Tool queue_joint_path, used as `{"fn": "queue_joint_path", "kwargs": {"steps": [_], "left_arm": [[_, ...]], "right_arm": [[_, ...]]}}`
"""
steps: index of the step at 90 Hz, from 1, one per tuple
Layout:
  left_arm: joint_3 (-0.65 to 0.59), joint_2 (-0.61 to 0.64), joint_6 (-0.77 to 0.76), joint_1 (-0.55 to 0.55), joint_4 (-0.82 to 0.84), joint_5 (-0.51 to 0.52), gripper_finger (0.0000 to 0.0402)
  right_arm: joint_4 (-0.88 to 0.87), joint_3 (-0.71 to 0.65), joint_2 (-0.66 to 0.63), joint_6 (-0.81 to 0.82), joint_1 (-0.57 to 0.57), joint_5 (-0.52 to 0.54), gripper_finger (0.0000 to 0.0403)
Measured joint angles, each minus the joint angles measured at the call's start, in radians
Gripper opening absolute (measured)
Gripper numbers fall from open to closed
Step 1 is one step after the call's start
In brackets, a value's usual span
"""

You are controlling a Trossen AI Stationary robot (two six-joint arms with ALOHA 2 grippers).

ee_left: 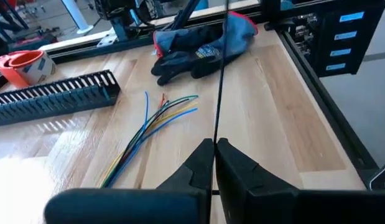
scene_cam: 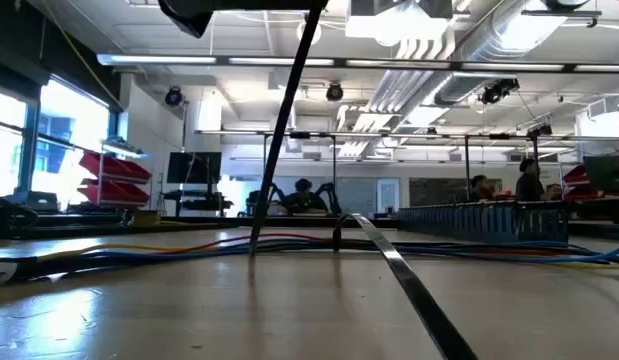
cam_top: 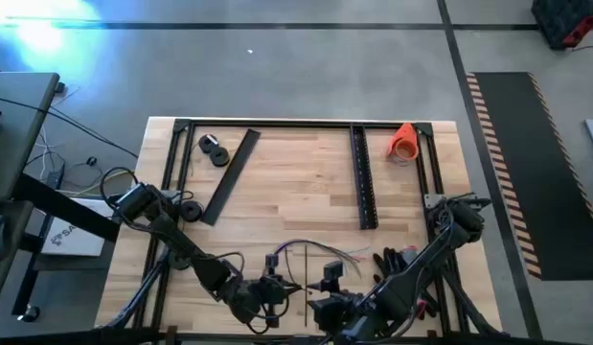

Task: Ziptie cables
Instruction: Wrap the black zip tie on the cables

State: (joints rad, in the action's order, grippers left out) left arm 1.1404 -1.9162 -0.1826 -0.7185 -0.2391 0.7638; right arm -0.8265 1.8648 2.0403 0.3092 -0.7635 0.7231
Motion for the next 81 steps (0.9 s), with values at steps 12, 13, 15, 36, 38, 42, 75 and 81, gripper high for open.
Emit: {"fn": "queue_joint_path", "kwargs": {"steps": [12, 13, 15, 36, 38, 42, 75, 81], "left_arm": [[0.0, 0.0, 0.0, 0.0, 0.009, -0.003, 0.0], [0.0, 0.0, 0.0, 0.0, 0.008, -0.003, 0.0], [0.0, 0.0, 0.0, 0.0, 0.008, -0.003, 0.0], [0.0, 0.0, 0.0, 0.0, 0.008, -0.003, 0.0], [0.0, 0.0, 0.0, 0.0, 0.009, -0.004, 0.0], [0.0, 0.0, -0.001, 0.0, 0.009, -0.005, 0.0], [0.0, 0.0, -0.009, 0.0, 0.01, -0.014, 0.0], [0.0, 0.0, -0.009, 0.0, 0.01, -0.014, 0.0]], "right_arm": [[0.005, 0.002, 0.0, 0.004, -0.002, 0.0, 0.0151], [0.003, 0.003, 0.0, 0.004, -0.002, 0.0, 0.0149], [0.002, 0.006, 0.0, 0.004, -0.003, 0.0, 0.0145], [0.008, 0.008, 0.0, 0.003, -0.001, 0.0, 0.0122], [0.009, 0.008, 0.0, 0.004, 0.0, 0.0, 0.0122], [0.009, 0.008, 0.0, 0.004, 0.002, 0.0, 0.0122], [0.048, 0.008, 0.0, -0.03, 0.006, 0.001, 0.0121], [0.048, 0.008, 0.0, -0.03, 0.007, 0.002, 0.0121]]}}
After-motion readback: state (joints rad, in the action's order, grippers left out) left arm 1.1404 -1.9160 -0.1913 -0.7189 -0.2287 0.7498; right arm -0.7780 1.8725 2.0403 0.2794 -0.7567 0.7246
